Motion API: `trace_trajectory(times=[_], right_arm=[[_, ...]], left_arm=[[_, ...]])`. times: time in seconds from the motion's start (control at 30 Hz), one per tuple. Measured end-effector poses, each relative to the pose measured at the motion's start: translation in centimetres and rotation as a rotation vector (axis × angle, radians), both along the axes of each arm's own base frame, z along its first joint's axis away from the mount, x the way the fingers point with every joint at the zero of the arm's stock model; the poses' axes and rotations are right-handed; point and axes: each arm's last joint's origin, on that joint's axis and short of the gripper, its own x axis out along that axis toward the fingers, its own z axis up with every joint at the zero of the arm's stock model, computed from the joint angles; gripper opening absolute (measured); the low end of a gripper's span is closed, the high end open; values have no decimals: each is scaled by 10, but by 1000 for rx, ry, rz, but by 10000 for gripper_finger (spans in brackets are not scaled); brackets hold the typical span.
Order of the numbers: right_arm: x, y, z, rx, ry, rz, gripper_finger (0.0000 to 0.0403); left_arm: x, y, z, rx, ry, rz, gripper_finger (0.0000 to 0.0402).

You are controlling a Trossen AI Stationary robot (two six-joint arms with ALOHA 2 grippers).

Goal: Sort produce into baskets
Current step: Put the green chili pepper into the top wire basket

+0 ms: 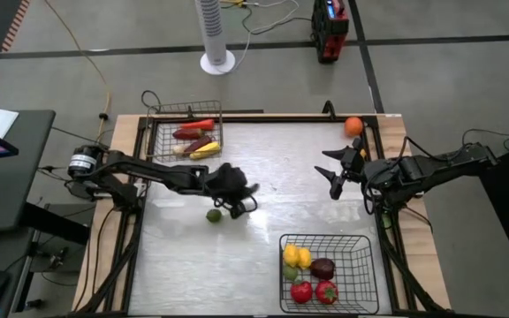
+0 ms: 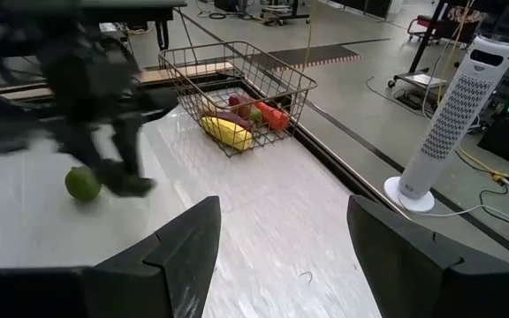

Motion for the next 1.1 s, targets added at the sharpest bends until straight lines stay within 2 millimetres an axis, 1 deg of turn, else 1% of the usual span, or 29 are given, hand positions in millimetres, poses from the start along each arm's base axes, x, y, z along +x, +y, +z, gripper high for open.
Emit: trace_trajectory(times=[0.13, 0.2, 0.3, 0.43, 0.53, 0.63, 0.8, 0.93, 1.0, 1.1], right_arm=[[0, 0, 0, -2, -1, 0, 276], [0, 0, 0, -2, -1, 1, 276], [0, 0, 0, -2, 0, 1, 276], [0, 0, 0, -3, 1, 1, 276], [0, 0, 0, -3, 1, 1, 276], [0, 0, 0, -3, 1, 1, 276], [0, 0, 0, -4, 3, 1, 276], [0, 0, 0, -10, 8, 3, 276], [0, 0, 0, -10, 8, 3, 276], [0, 0, 0, -10, 8, 3, 276]], left_arm=[[17, -18, 28, -50, -302, -137, 101], [19, -25, 36, -59, -391, -170, 101], [18, -30, 40, -40, -417, -166, 94], [13, -24, 47, 55, -367, -73, 90], [8, -11, 57, 172, -290, 0, 92], [-2, 8, 70, 299, -210, 107, 98], [-33, 47, 85, 512, -43, 367, 101], [-58, 75, 96, 680, 90, 579, 101], [-68, 90, 98, 721, 146, 682, 102], [-80, 110, 96, 715, 199, 786, 112]])
